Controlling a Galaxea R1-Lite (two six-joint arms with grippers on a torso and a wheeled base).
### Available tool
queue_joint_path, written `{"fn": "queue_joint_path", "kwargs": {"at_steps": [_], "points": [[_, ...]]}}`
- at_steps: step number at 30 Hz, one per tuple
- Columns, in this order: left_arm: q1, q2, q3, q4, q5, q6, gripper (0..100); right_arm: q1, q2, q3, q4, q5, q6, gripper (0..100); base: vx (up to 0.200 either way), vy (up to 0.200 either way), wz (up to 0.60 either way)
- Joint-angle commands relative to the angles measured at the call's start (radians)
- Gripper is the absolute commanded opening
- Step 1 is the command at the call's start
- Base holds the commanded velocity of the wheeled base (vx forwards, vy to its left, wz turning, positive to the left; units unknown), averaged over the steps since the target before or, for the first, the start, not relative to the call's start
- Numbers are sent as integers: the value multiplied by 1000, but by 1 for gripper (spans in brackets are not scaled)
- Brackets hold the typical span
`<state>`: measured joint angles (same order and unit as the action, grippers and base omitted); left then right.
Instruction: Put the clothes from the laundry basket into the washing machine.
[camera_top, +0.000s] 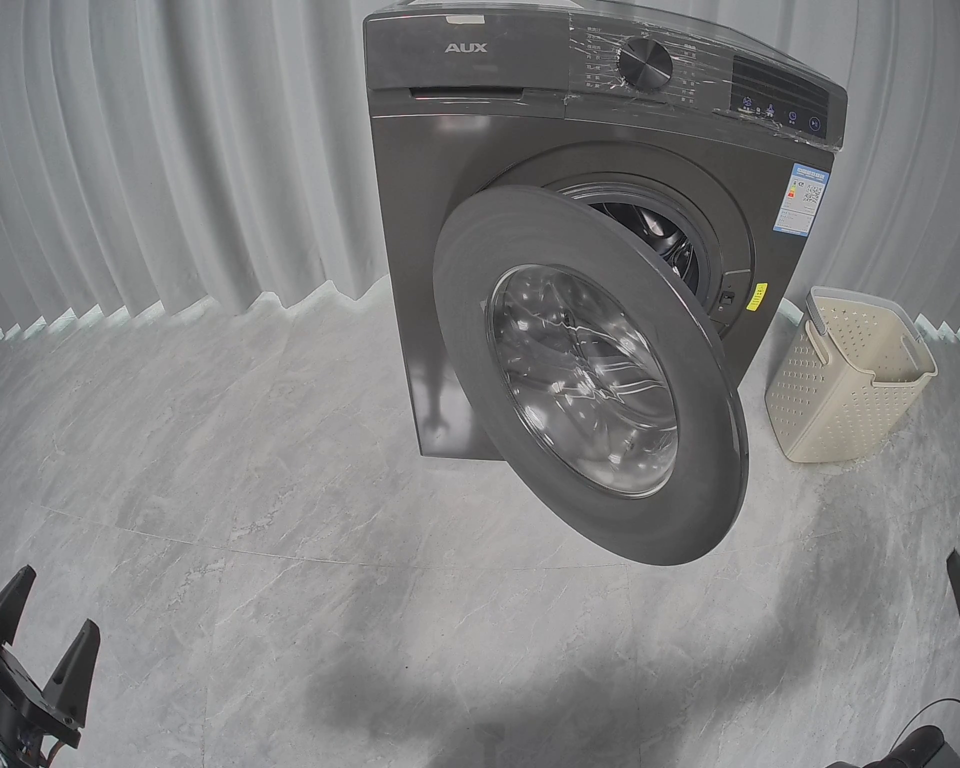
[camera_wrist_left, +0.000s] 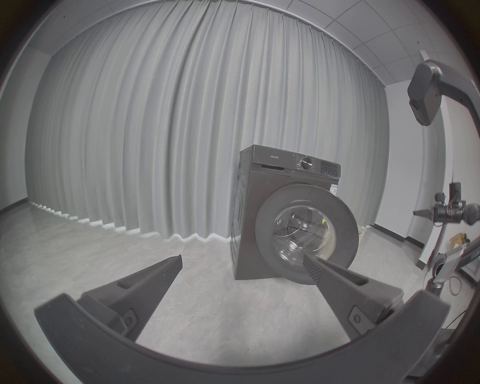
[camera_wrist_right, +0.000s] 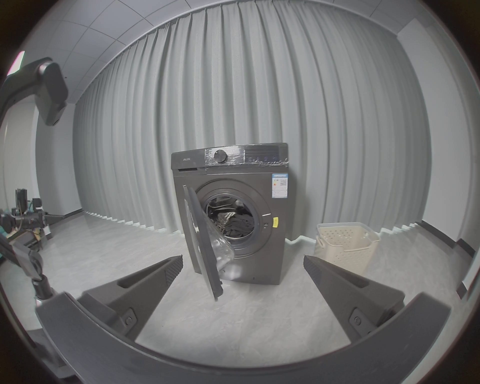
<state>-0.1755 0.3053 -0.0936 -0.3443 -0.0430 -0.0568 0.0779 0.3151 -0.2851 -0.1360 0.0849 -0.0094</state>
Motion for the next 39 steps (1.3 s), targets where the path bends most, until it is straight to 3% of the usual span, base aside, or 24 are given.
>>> {"fn": "queue_joint_path", "kwargs": {"at_steps": [1, 2, 3, 7, 10, 13, 19, 21, 23, 25, 28, 33, 38, 39], "points": [[172, -192, 35, 142, -58, 29, 100, 198, 544, -183, -191, 27, 2, 100, 0, 0, 0], [172, -192, 35, 142, -58, 29, 100, 198, 544, -183, -191, 27, 2, 100, 0, 0, 0], [177, -212, 54, 171, -71, 31, 100, 269, 650, -203, -266, 27, 2, 100, 0, 0, 0], [180, -252, 94, 188, -74, 31, 100, 350, 792, -263, -335, 22, -1, 100, 0, 0, 0], [174, -305, 94, 283, -74, 31, 100, 375, 878, -336, -338, 13, -4, 100, 0, 0, 0], [174, -305, 94, 283, -69, 17, 100, 376, 950, -404, -335, 13, -4, 100, 0, 0, 0], [176, -305, 92, 294, -29, 14, 100, 367, 1059, -459, -341, 10, -8, 100, 0, 0, 0], [177, -302, 75, 337, 52, 12, 100, 361, 1079, -479, -341, 10, -8, 100, 0, 0, 0], [176, -305, 87, 360, 75, 31, 100, 361, 1088, -490, -340, 10, -9, 100, 0, 0, 0], [176, -305, 91, 357, 68, 35, 100, 362, 1090, -490, -340, 9, -8, 100, 0, 0, 0], [174, -305, 91, 355, 61, 69, 100, 356, 1119, -493, -343, 4, -9, 100, 0, 0, 0], [172, -305, 92, 355, 49, 68, 100, 309, 1151, -525, -343, -62, -12, 100, 0, 0, 0], [172, -305, 91, 355, 48, 68, 100, 234, 1159, -562, -343, -68, -23, 100, 0, 0, 0], [172, -305, 91, 355, 48, 69, 100, 198, 1151, -560, -343, -68, -49, 100, 0, 0, 0]]}}
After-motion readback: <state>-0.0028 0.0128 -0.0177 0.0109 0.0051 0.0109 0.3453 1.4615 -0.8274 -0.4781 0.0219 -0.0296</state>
